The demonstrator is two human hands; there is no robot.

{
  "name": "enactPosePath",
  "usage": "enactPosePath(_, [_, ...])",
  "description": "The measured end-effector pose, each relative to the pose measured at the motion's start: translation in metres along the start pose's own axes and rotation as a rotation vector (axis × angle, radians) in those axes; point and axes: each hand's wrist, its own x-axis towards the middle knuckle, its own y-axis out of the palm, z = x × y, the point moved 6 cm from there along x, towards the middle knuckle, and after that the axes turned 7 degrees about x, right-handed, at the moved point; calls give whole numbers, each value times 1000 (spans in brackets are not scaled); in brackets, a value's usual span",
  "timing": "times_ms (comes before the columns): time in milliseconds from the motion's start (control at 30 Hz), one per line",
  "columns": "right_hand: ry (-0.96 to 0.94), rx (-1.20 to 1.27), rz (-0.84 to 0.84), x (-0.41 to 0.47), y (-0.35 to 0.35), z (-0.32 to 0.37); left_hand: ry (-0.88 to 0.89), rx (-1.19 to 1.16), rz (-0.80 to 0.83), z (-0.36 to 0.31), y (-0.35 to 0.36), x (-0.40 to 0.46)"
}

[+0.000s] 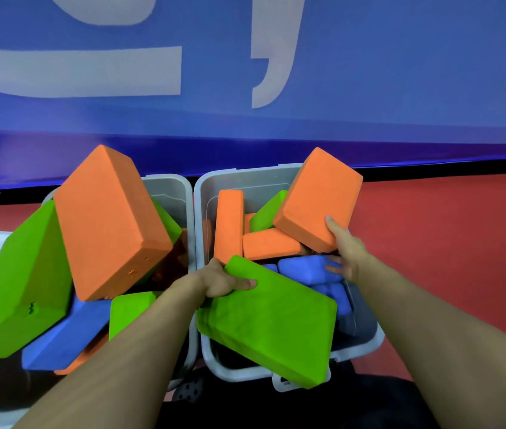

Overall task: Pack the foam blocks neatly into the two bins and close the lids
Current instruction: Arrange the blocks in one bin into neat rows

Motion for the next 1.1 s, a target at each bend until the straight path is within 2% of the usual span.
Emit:
enactPosePath(133, [-192, -157, -259, 2, -16, 18, 2, -97, 134, 1, -2, -5])
enactPosePath(200, [-218, -194, -287, 0, -14, 25, 41, -92, 204, -4, -3, -9])
enactPosePath(333, [-25, 36, -125, -2, 2, 12, 69, -65, 183, -9, -19, -16])
enactPosePath(433, [37, 69, -42, -12, 3, 9, 61, 5, 187, -8, -25, -23])
enactPosePath(567, [108, 80, 137, -26, -11, 15, 43, -19, 179, -6, -31, -29])
enactPosePath(733, [65, -193, 205, -39, -76, 20, 59, -8, 125, -8, -39, -38])
enactPosePath(800, [130, -306, 258, -46, -102, 17, 61, 18, 100, -8, -40, -40])
enactPosePath(900, [271, -611, 331, -59, -128, -1, 52, 44, 61, -6, -43, -38])
enactPosePath(967, [341, -798, 363, -71, -132, -12, 39, 65, 58, -4, -42, -37])
enactPosePath(1100, [469, -991, 439, -87, -122, -18, 20, 182, 44, -3, -38, -37])
